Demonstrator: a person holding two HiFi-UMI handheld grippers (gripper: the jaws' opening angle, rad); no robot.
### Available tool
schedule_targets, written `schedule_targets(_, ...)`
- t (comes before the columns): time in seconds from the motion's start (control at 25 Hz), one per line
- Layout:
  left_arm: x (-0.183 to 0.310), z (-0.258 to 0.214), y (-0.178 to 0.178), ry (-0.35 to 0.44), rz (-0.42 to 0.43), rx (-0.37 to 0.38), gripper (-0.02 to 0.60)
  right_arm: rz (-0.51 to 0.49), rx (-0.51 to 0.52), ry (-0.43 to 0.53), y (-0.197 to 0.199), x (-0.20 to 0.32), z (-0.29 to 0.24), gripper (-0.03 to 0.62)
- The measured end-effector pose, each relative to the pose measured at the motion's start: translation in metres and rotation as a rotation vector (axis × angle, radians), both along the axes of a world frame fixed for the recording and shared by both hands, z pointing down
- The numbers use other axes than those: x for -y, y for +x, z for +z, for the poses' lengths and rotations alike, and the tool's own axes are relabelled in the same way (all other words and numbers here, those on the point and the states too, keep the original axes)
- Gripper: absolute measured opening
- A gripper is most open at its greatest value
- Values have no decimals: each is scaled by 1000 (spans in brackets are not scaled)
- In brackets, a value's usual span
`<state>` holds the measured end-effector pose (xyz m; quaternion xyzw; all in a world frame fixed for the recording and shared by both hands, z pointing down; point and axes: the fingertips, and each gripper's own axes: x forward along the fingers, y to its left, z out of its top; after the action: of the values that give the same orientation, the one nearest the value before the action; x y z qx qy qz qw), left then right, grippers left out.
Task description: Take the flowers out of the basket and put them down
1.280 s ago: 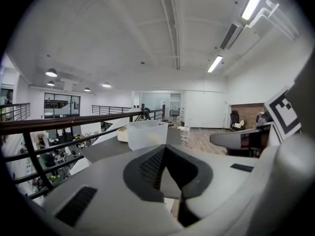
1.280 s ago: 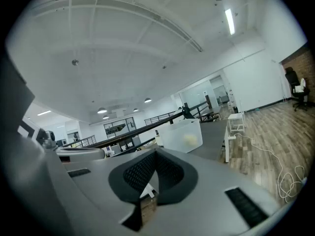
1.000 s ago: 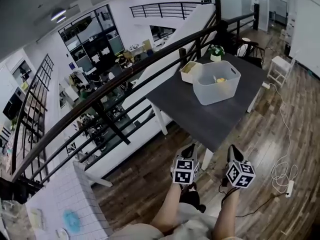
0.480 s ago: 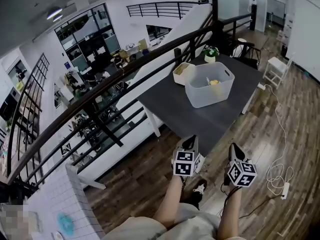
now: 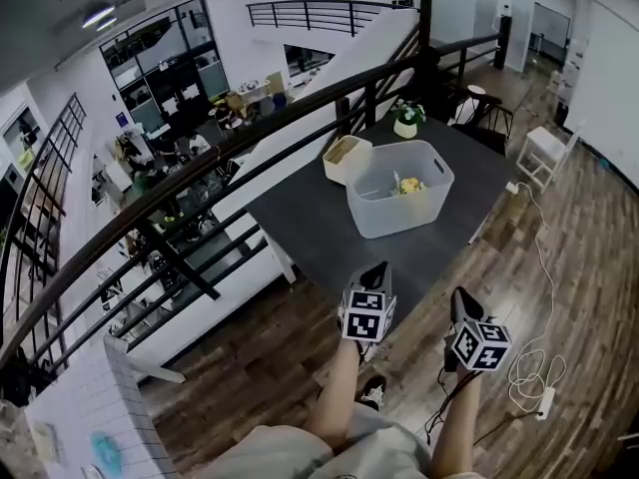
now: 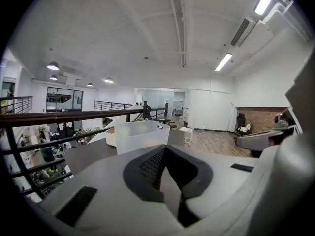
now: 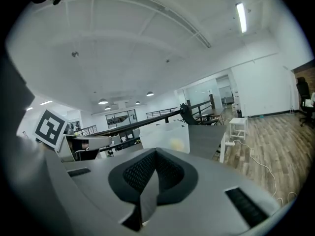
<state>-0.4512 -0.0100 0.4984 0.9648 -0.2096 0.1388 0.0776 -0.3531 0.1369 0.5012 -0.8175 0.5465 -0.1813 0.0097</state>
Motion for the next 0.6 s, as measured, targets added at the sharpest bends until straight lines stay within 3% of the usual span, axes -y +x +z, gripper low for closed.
schedule_targets(0.16,11,4,45,-47,72,-8,23,-5,-11,1,31,18,-6,18)
schedule_targets(0.36,32,17,88,-27,98,37,23,22,-7,9,72,33,-1,18)
schedule_targets(0.6,52,21,111,-37,114,33,23,41,19,2,98,50,9,18)
